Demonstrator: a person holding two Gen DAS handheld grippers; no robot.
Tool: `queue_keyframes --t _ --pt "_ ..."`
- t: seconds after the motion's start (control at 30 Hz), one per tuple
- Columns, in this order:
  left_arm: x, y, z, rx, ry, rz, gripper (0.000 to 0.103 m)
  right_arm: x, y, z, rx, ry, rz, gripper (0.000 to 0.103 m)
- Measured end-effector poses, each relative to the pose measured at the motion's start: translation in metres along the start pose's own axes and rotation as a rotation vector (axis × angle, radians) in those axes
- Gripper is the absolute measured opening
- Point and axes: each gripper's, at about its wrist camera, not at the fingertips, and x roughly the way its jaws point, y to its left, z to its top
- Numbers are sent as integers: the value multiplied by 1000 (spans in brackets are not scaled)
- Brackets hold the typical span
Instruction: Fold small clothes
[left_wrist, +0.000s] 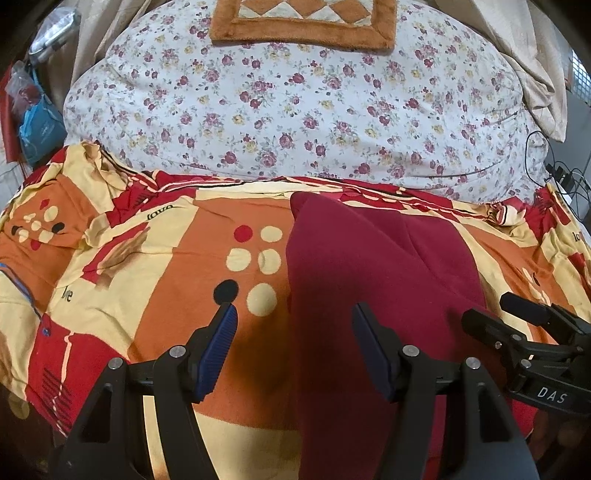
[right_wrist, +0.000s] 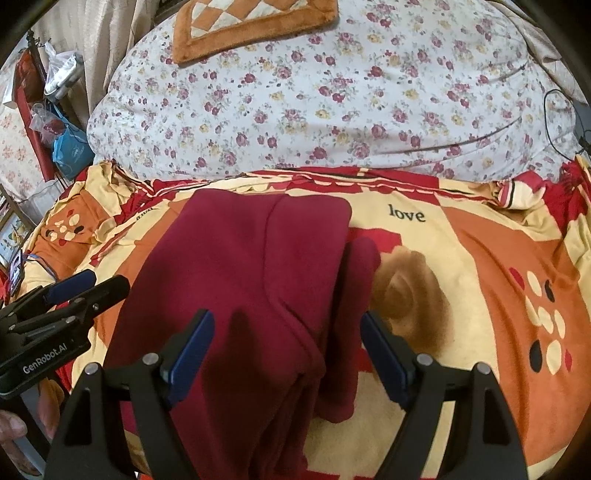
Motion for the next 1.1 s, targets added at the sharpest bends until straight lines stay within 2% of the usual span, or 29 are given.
queue_keyframes --t 0.87,1.1 --pt "9 -1 4 4 17 -5 56 12 3 5 -5 24 11 84" --pt "16 11 6 -37 13 -42 55 16 -1 4 -8 36 6 84"
